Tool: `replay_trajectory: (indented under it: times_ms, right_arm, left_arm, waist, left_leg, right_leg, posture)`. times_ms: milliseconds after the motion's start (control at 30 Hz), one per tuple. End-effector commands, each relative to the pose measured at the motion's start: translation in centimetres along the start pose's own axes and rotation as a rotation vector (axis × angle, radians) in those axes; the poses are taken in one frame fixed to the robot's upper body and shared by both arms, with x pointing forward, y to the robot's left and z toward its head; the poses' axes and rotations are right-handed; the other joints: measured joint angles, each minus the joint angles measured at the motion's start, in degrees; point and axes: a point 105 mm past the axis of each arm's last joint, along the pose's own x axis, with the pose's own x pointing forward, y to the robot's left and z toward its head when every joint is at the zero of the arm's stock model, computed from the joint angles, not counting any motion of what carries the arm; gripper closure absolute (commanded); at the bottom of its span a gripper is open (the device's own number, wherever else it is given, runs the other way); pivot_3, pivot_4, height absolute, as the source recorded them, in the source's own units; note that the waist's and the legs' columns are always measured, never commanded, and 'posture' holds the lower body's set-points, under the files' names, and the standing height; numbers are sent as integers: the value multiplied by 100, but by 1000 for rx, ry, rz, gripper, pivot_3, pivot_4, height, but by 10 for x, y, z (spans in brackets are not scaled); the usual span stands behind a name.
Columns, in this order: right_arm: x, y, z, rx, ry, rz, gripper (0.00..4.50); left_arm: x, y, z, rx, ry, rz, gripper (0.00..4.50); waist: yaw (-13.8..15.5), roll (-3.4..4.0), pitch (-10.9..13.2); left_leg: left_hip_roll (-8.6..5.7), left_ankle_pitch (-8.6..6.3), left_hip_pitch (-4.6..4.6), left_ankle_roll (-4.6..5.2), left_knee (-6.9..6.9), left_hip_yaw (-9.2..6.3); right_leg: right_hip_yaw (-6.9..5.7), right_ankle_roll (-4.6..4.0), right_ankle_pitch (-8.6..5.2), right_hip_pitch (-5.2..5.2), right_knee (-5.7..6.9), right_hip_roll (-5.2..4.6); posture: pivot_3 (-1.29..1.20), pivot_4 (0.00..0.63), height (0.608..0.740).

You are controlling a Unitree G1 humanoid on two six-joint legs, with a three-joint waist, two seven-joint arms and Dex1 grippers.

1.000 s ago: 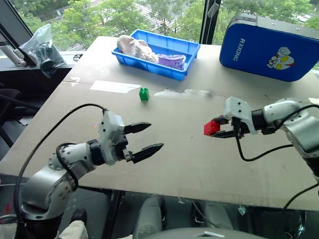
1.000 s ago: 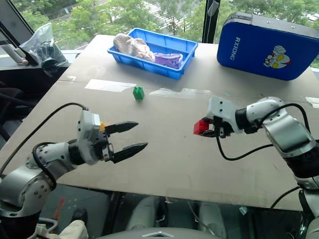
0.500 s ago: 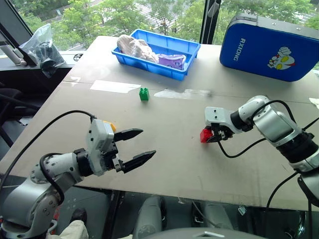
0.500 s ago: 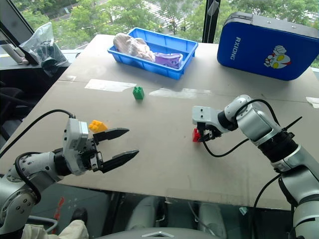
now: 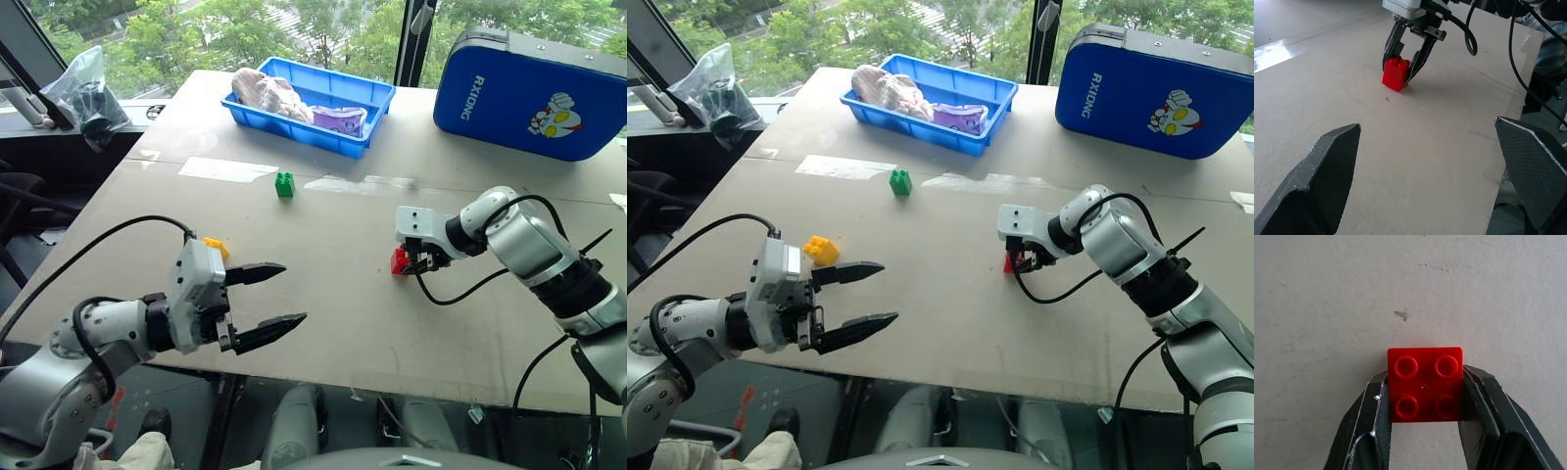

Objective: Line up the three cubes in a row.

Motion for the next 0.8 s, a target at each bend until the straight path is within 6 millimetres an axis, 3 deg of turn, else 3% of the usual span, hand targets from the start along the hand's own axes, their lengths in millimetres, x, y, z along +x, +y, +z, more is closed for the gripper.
replay_trajectory:
  times_ms: [33, 267, 467, 533, 667, 800]
  right_arm:
    - [-7, -6, 11, -37, -14, -36, 3162]
    - [-7, -8, 8, -14, -8, -46, 3162]
    - [-6, -7, 8, -25, -5, -49, 622]
    - [-13, -9, 14, -1, -54, -74, 52]
    - [-41, -5, 31, 55, -254, -92, 52]
    - [-79, 10, 46, 5, -570, -178, 52]
  left_arm:
    - [-3, 0, 4, 22, -3, -3, 0]
    - [-2, 2, 4, 28, 0, 7, 0]
    - [-2, 7, 2, 34, 2, 32, 0]
    - [-4, 15, 2, 18, -14, 77, 0]
    - [-12, 42, -3, -56, -37, 229, 0]
    - [-16, 88, 7, -52, -99, 488, 0]
  waist:
    - [0, 0, 0]
    - [-2, 0, 0]
    - [-2, 1, 1]
    - [-1, 3, 2]
    - [20, 5, 4]
    - [135, 1, 4]
  left_leg:
    - [0, 0, 0, 0, 0, 0]
    - [0, 0, 0, 0, 0, 0]
    - [0, 0, 0, 0, -1, 0]
    - [0, 0, 0, 0, -2, 0]
    - [0, 1, -1, 2, -2, -2]
    - [-2, 2, -3, 7, -5, -7]
  right_leg:
    - [0, 1, -1, 0, 0, 0]
    - [0, 2, -1, 0, 0, 0]
    - [-1, 5, -4, 0, 0, 0]
    - [-1, 5, -4, 0, 0, 0]
    - [-3, 4, -3, 0, 0, 1]
    - [-9, 14, 1, 4, -5, 4]
  posture:
    - [0, 150, 740]
    - [0, 150, 740]
    - [0, 150, 740]
    - [0, 150, 740]
    - [0, 150, 740]
    - [0, 150, 740]
